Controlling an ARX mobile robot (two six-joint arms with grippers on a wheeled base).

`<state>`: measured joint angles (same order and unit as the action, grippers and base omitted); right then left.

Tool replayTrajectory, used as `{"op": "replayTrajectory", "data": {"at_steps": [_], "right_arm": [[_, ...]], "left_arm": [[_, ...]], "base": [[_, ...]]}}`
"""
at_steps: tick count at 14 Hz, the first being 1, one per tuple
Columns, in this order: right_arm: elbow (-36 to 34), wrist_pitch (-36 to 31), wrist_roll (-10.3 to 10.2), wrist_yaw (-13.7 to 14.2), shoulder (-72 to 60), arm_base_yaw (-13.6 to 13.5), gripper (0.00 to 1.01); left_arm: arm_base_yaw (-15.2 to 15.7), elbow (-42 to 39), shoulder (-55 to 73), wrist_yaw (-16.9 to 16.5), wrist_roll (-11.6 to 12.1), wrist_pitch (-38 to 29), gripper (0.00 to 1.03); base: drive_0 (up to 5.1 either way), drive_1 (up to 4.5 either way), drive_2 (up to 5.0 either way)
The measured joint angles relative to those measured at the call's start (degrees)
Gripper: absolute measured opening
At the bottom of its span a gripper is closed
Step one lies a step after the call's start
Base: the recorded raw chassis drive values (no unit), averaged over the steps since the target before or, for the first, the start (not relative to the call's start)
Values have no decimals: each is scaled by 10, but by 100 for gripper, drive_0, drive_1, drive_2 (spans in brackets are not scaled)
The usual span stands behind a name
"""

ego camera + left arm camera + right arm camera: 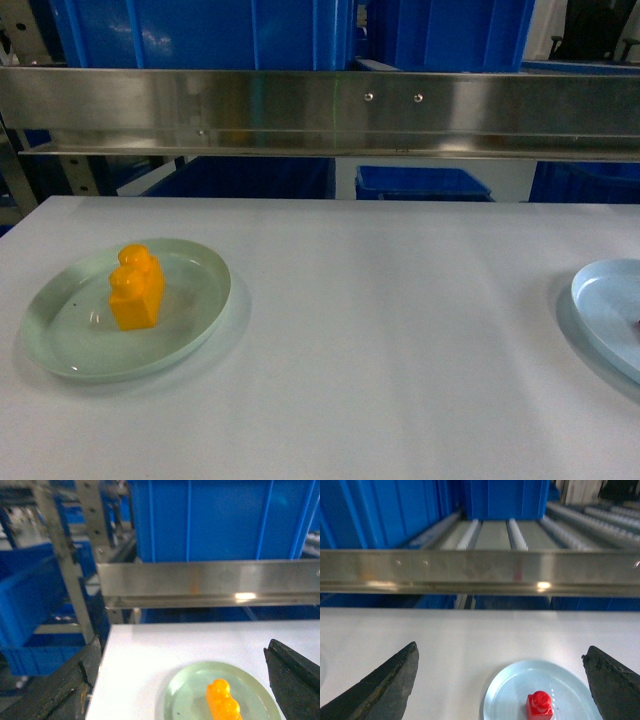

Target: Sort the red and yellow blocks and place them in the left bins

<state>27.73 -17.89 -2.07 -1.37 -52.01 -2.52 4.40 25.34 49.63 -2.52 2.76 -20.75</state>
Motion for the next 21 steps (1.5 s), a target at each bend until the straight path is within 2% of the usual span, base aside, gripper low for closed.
{"op": "replayTrajectory", "data": {"at_steps": [1, 2, 3, 4, 5, 6, 7, 12, 15, 16, 17, 18, 19, 21], "right_arm": [[59, 19, -13, -4, -100, 3, 98], [111, 33, -28, -6, -197, 5, 98], [145, 10, -28, 16, -285, 4, 98], [164, -21, -16, 40, -358, 10, 98], [155, -73, 9, 63, -457, 32, 98], [118, -176, 46, 67, -471, 36, 98], [118, -173, 50, 66, -469, 35, 98], [118, -174, 52, 66, -469, 33, 98], [133, -142, 51, 58, -490, 49, 98], [157, -113, 50, 48, -519, 65, 98], [186, -80, 52, 39, -569, 105, 98], [205, -57, 55, -11, -595, 136, 98], [207, -51, 50, -33, -611, 118, 98], [207, -49, 49, -32, -611, 113, 79]], "left_arm": [[-21, 57, 93, -14, -10, 41, 98], [-40, 91, 173, -15, -13, 49, 98], [-55, 111, 241, -2, -8, 32, 98], [-66, 123, 293, 8, -8, 22, 98], [-71, 123, 356, 23, -8, 14, 98], [-46, 90, 400, 45, -13, -104, 98], [-38, 68, 400, 45, -13, -138, 98], [-42, 68, 400, 43, -13, -141, 98], [-40, 68, 400, 45, -13, -141, 98], [-40, 68, 400, 44, -13, -141, 98], [-40, 68, 400, 45, -13, -140, 98], [-40, 68, 400, 44, -13, -141, 98], [-40, 68, 400, 44, -13, -141, 98], [-40, 68, 400, 44, -13, -141, 98]], "base": [[0, 0, 0], [0, 0, 0], [0, 0, 0], [0, 0, 0], [0, 0, 0], [0, 0, 0], [0, 0, 0], [0, 0, 0], [0, 0, 0], [0, 0, 0], [0, 0, 0], [0, 0, 0], [0, 0, 0], [0, 0, 0]]}}
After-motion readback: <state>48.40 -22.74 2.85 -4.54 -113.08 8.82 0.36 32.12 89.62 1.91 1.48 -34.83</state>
